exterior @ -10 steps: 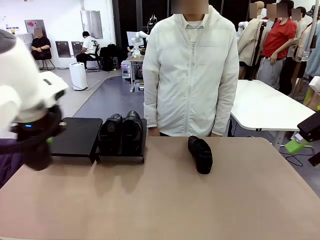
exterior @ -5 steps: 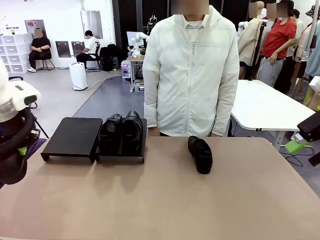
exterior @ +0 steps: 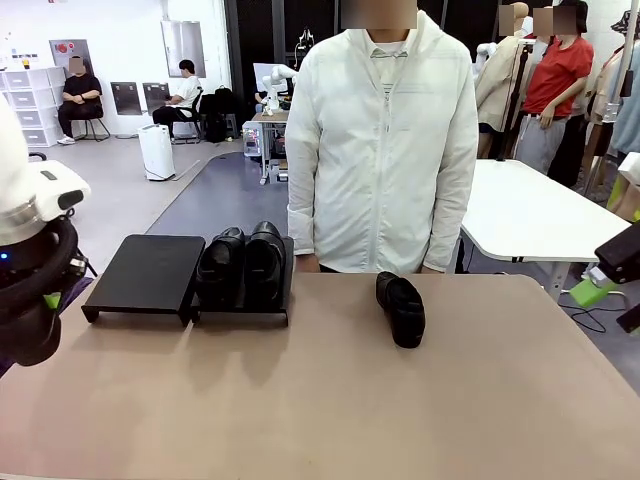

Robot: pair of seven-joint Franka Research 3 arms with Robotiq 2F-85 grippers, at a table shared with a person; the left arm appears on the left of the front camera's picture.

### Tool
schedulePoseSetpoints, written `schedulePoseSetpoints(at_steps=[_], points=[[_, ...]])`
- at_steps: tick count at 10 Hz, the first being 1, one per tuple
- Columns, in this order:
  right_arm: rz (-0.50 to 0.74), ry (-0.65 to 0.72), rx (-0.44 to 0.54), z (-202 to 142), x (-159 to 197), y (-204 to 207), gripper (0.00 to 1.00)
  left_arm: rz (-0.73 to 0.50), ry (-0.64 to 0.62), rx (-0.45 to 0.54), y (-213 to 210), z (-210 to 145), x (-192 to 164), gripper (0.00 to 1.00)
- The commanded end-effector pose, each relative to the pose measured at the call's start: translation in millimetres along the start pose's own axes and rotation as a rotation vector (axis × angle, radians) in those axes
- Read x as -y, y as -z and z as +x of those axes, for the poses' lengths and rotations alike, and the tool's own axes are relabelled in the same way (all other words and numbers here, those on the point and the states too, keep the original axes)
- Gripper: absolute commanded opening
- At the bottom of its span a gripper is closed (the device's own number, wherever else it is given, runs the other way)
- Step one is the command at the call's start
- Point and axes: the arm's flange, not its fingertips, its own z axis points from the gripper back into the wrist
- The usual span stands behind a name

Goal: Organize the shoes by placing them on the stand.
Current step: Place the Shoe from the middle of the table onto the Shoes Stand.

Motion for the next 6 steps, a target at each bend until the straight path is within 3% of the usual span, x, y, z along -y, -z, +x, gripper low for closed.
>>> schedulePoseSetpoints(at_steps=[1,2,4,6], points=[[0.025,-0.022,-0.002,1.5,-0.5,-3.0,1.0,-0.062,0.222,0.027,4.8,72.8,-3.3,0.0],[0.025,-0.022,-0.002,1.5,-0.5,-3.0,1.0,-0.026,0.293,0.078,12.4,106.5,-1.3,0.0],[0.025,-0.022,-0.002,1.5,-0.5,-3.0,1.0,-0.113,0.431,0.124,47.2,163.9,8.0,0.0],[0.025,-0.022,-0.002,1.5,-0.5,-3.0,1.0,-0.041,0.398,0.118,94.7,190.8,23.6,0.0]])
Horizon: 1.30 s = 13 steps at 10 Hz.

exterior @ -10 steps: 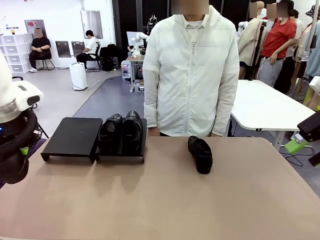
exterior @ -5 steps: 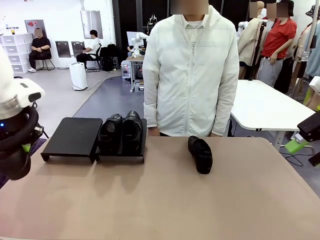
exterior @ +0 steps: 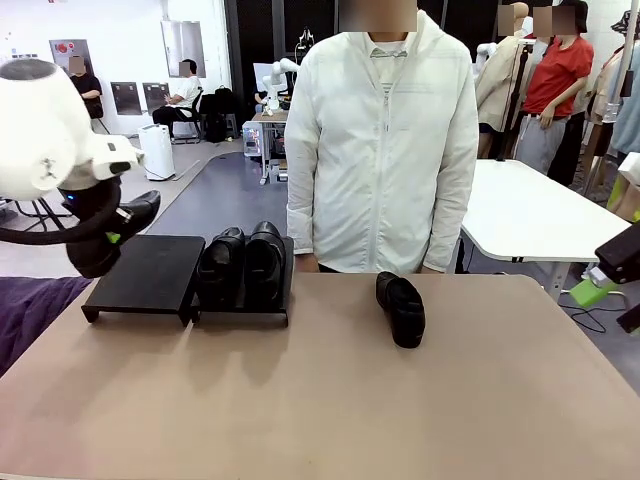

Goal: Organize the shoes by placing them on the stand.
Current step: Place the Shoe from the middle of the table onto the Shoes Stand.

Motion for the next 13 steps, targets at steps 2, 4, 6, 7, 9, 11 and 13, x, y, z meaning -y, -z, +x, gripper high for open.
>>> schedulePoseSetpoints(at_steps=[2,4,6,7,9,11,13], points=[[0.025,-0.022,-0.001,1.6,-0.4,-3.0,1.0,0.017,-0.1,-0.048,49.4,15.0,4.3,0.0],[0.025,-0.022,-0.001,1.6,-0.4,-3.0,1.0,0.023,-0.193,-0.037,80.3,19.1,4.6,0.0],[0.025,-0.022,-0.001,1.6,-0.4,-3.0,1.0,0.093,-0.237,-0.018,86.5,21.2,5.3,0.0],[0.025,-0.022,-0.001,1.6,-0.4,-3.0,1.0,0.133,-0.249,-0.023,91.1,22.4,5.7,0.0],[0.025,-0.022,-0.001,1.6,-0.4,-3.0,1.0,0.151,-0.228,0.022,100.9,24.2,6.5,0.0],[0.025,-0.022,-0.001,1.6,-0.4,-3.0,1.0,0.123,-0.216,0.027,106.3,24.0,6.8,0.0],[0.025,-0.022,-0.001,1.6,-0.4,-3.0,1.0,0.102,-0.206,0.023,113.9,24.3,6.4,0.0]])
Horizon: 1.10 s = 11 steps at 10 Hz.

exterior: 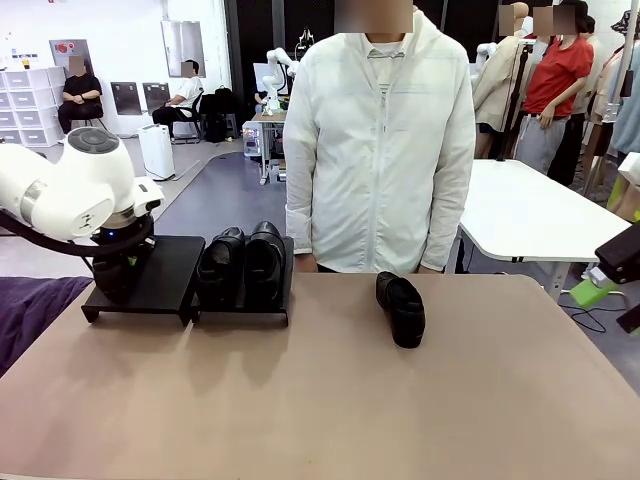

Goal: Organize the shoes by placing them on the stand.
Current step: Place the Shoe from the middle of the table onto the Shoes Stand.

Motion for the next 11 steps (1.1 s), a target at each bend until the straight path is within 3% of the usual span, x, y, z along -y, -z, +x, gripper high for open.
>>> schedulePoseSetpoints(at_steps=[1,2,5,7,8,9,10,11], points=[[0.025,-0.022,0.0,1.7,-0.5,-3.0,1.0,0.003,-0.003,0.026,-0.1,5.3,-3.3,0.47],[0.025,-0.022,0.0,1.7,-0.5,-3.0,1.0,0.013,0.002,0.038,-4.1,5.5,-3.4,1.0],[0.025,-0.022,0.0,1.7,-0.5,-3.0,1.0,0.036,0.008,0.096,-38.0,2.6,-7.5,1.0],[0.025,-0.022,0.0,1.7,-0.5,-3.0,1.0,-0.02,0.067,0.105,-106.0,-5.7,-11.9,1.0],[0.025,-0.022,0.0,1.7,-0.5,-3.0,1.0,-0.1,0.155,0.014,-146.0,-15.8,-15.9,1.0],[0.025,-0.022,0.0,1.7,-0.5,-3.0,1.0,-0.204,0.272,-0.151,-178.7,-28.0,-28.4,1.0],[0.025,-0.022,0.0,1.7,-0.5,-3.0,1.0,-0.297,0.342,-0.229,-199.6,-38.9,-45.3,1.0],[0.025,-0.022,0.0,1.7,-0.5,-3.0,1.0,-0.394,0.382,-0.245,-219.4,-53.2,-62.2,1.0]])
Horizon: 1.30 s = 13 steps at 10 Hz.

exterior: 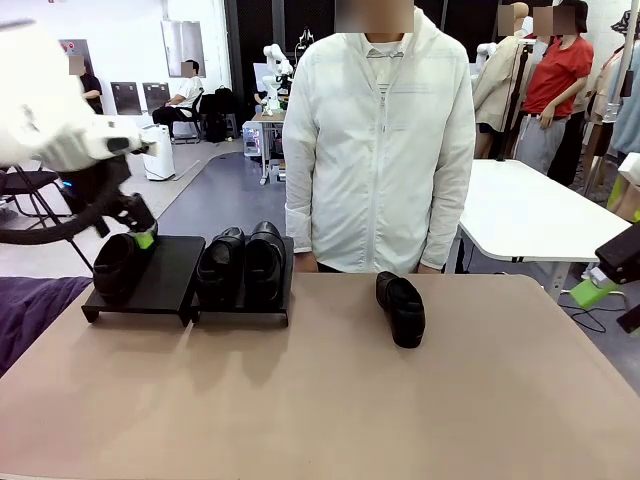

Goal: Organize the shoes by placing them on the stand.
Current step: Place the Shoe from the middle of the table onto the Shoes Stand.

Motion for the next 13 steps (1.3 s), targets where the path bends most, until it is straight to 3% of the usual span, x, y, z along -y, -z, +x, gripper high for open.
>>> schedulePoseSetpoints(at_steps=[1,2,3,5,6,7,8,13], points=[[0.024,-0.022,0.001,1.7,-0.6,-3.2,1.0,-0.12,0.077,-0.097,-49.0,-37.4,-40.0,1.0],[0.024,-0.022,0.001,1.7,-0.6,-3.2,1.0,-0.211,0.103,-0.115,-52.7,-65.3,-35.8,1.0],[0.024,-0.022,0.001,1.7,-0.6,-3.2,1.0,-0.252,0.039,-0.14,-46.3,-96.5,-35.4,1.0],[0.024,-0.022,0.001,1.7,-0.6,-3.2,1.0,-0.305,-0.188,0.075,-30.3,-178.0,-46.8,1.0],[0.024,-0.022,0.001,1.7,-0.6,-3.2,1.0,-0.346,-0.238,0.23,-13.3,-207.8,-49.9,1.0],[0.024,-0.022,0.001,1.7,-0.6,-3.2,1.0,-0.384,-0.222,0.447,12.3,-219.4,-50.7,1.0],[0.024,-0.022,0.001,1.7,-0.6,-3.2,1.0,-0.332,-0.169,0.03,-32.7,-175.9,-58.1,1.0],[0.024,-0.022,0.001,1.7,-0.6,-3.2,1.0,-0.332,-0.169,0.03,-32.7,-175.9,-58.1,1.0]])
